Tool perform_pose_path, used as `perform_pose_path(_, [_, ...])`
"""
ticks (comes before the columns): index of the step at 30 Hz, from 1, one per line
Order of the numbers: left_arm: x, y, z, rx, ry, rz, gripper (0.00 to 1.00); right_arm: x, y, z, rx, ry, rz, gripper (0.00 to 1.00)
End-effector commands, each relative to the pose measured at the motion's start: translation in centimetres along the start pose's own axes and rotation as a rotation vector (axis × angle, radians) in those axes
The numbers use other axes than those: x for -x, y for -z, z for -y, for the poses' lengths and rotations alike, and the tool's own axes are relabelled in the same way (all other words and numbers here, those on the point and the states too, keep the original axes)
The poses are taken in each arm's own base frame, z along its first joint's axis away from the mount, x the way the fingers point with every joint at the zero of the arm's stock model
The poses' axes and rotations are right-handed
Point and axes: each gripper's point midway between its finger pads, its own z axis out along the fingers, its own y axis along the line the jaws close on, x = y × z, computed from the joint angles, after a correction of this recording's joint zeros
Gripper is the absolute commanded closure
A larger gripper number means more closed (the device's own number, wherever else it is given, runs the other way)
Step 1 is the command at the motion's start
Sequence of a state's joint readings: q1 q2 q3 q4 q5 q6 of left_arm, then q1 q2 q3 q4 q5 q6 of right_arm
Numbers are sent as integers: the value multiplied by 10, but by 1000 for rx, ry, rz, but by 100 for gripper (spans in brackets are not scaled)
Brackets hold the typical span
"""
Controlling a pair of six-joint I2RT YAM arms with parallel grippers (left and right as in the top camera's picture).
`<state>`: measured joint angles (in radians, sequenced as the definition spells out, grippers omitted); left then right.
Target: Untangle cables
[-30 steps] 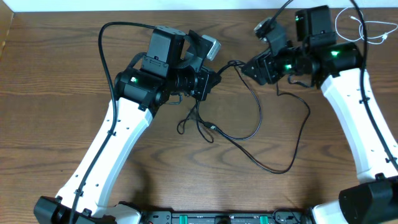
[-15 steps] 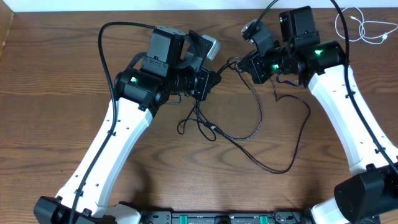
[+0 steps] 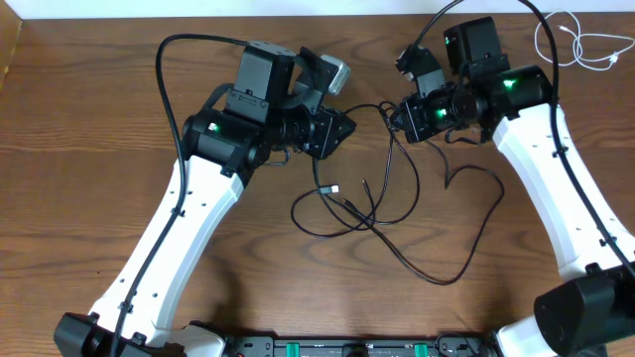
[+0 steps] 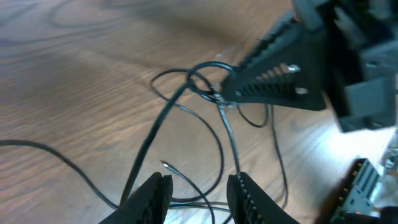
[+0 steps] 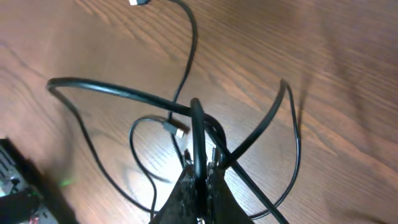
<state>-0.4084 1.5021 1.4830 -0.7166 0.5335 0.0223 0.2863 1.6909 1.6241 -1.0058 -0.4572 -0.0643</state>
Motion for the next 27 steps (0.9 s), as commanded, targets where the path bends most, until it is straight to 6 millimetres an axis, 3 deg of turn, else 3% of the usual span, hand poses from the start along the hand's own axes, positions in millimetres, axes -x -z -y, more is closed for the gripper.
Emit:
perform_pose_path(1, [4,4,-16,98,0,16,66,15,48,-28,34,54,128,99])
perform_pose_path(3, [4,4,-18,110,0,16,66,18,73,-34,22,65,191,99])
perform_pose_path(7, [6,4,-10,62,-4,21,66,19,95,-38,7,60,244,99])
perform_pose_path(11, [11,3,2,-8,-19,43,56,15,86,-35,12,36,212,99])
perform_pose_path(15, [13,3,0,4,-33,48,57,15,81,-33,16,29,196,99])
perform_pose_path(16, [13,3,0,4,-42,48,70,14,81,-33,15,30,196,99])
perform_pose_path(17, [13,3,0,5,-51,48,93,15,81,-31,9,27,197,99])
perform_pose_path(27, [14,4,-9,57,-63,52,93,12,84,-23,-5,4,190,99])
